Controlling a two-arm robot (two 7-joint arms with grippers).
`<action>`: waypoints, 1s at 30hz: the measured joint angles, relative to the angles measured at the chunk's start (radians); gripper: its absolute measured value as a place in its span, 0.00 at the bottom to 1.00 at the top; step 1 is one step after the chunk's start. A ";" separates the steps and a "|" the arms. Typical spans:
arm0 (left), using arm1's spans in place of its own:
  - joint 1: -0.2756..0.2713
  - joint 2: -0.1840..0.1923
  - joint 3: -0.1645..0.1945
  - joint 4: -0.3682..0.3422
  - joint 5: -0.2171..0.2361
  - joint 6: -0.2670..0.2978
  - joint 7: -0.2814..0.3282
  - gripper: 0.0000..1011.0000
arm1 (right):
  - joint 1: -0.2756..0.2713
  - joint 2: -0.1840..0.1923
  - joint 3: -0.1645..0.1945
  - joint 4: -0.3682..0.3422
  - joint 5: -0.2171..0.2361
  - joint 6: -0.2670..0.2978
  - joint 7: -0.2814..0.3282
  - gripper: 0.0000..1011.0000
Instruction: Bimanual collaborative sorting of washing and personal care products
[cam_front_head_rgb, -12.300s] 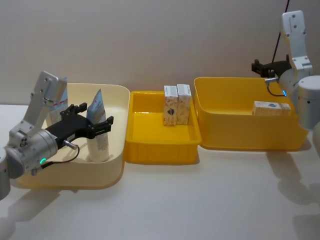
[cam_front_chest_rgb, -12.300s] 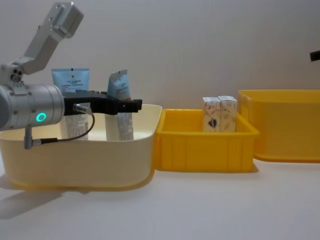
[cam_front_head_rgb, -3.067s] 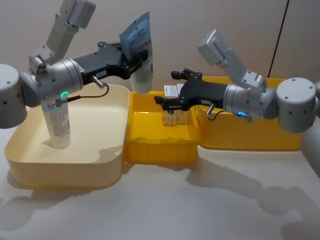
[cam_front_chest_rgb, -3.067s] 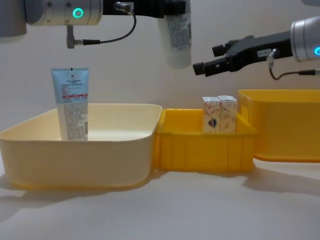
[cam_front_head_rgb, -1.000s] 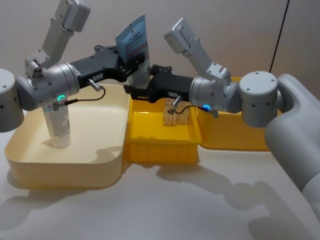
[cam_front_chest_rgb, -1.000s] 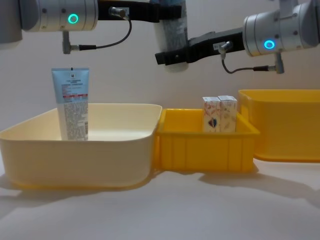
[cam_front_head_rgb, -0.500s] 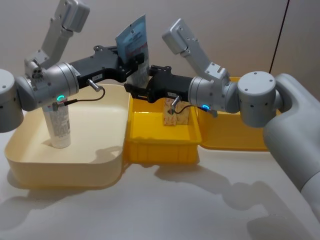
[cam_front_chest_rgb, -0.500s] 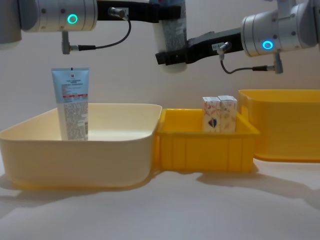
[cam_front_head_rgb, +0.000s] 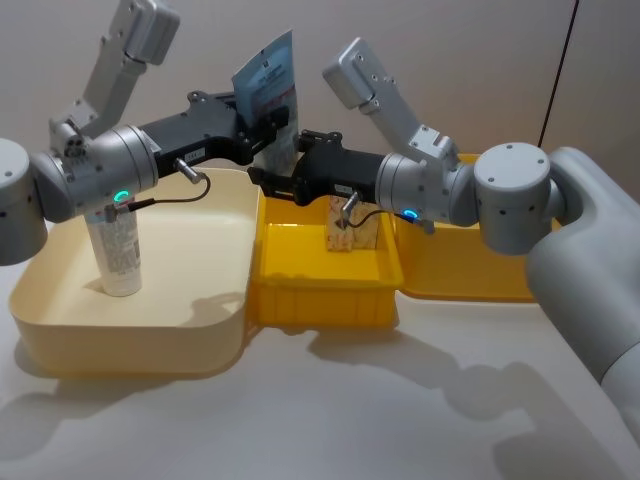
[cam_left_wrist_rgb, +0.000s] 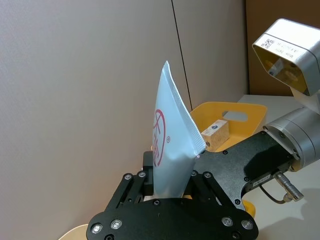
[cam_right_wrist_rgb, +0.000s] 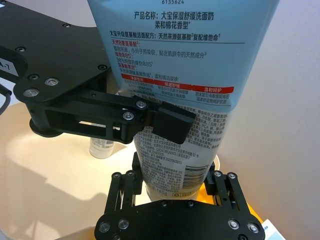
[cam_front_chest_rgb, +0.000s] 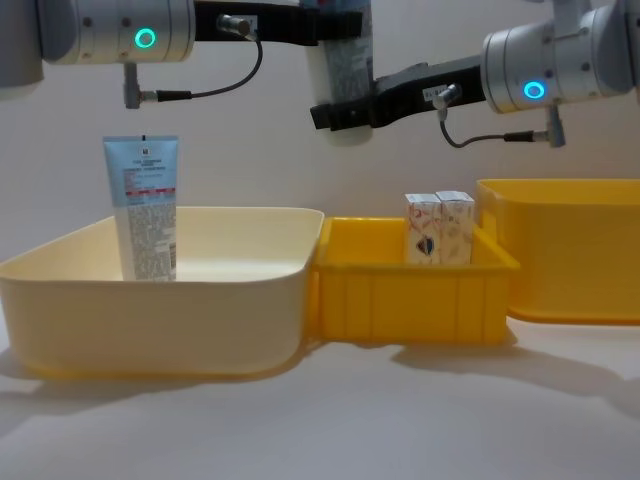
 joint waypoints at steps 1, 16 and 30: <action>0.000 0.000 0.000 0.000 0.000 0.000 0.000 0.29 | 0.000 0.000 0.000 0.000 0.000 0.000 0.000 0.66; 0.000 -0.001 0.000 0.000 0.000 0.000 0.000 0.74 | 0.000 0.000 -0.001 0.000 -0.001 0.000 0.000 0.66; 0.000 0.000 0.000 0.000 0.000 0.000 0.000 0.99 | -0.020 0.061 0.020 -0.052 0.006 0.021 -0.022 0.66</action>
